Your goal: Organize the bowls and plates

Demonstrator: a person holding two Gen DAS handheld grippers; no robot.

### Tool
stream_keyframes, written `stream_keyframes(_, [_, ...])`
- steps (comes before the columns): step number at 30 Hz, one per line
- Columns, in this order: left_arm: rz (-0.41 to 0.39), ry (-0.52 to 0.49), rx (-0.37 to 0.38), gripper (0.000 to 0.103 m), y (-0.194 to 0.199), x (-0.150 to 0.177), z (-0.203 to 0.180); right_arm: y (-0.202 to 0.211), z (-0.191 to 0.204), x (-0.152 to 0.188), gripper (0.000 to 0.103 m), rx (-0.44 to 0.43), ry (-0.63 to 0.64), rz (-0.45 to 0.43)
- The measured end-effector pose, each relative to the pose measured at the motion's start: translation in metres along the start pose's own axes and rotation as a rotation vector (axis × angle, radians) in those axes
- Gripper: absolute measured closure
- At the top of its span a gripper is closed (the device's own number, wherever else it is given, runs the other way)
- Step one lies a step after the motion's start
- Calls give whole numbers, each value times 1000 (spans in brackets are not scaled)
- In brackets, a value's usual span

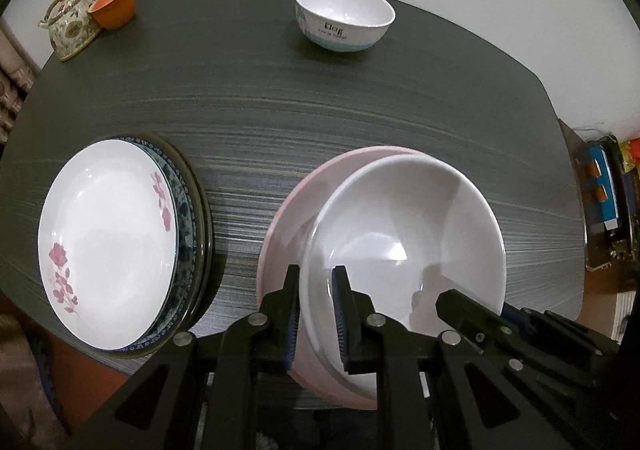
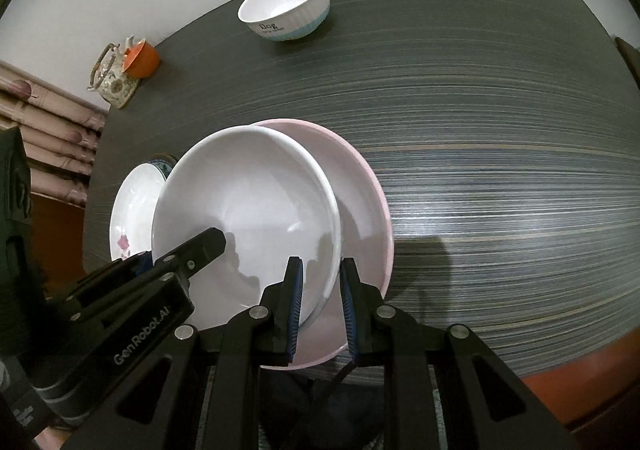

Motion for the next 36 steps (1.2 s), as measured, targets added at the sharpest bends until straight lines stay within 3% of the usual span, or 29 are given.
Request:
stream_keyframes(19, [67, 47, 12, 87, -17, -13, 9, -15, 8, -11, 80, 72, -20, 27])
stream_keyframes(36, [101, 63, 26, 85, -20, -19, 15, -14, 4, -10, 78, 49, -47, 9])
Point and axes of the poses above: each gripper's, at about its wrist camera, not at the fingertips, and y roughly against the way its jaws point, z to its left, x to its underside, the point moved 1 cm from there along -y, roughly the way its jaws point, and after that the axes turned 2 degrees about -z, right-handed, at the moved point
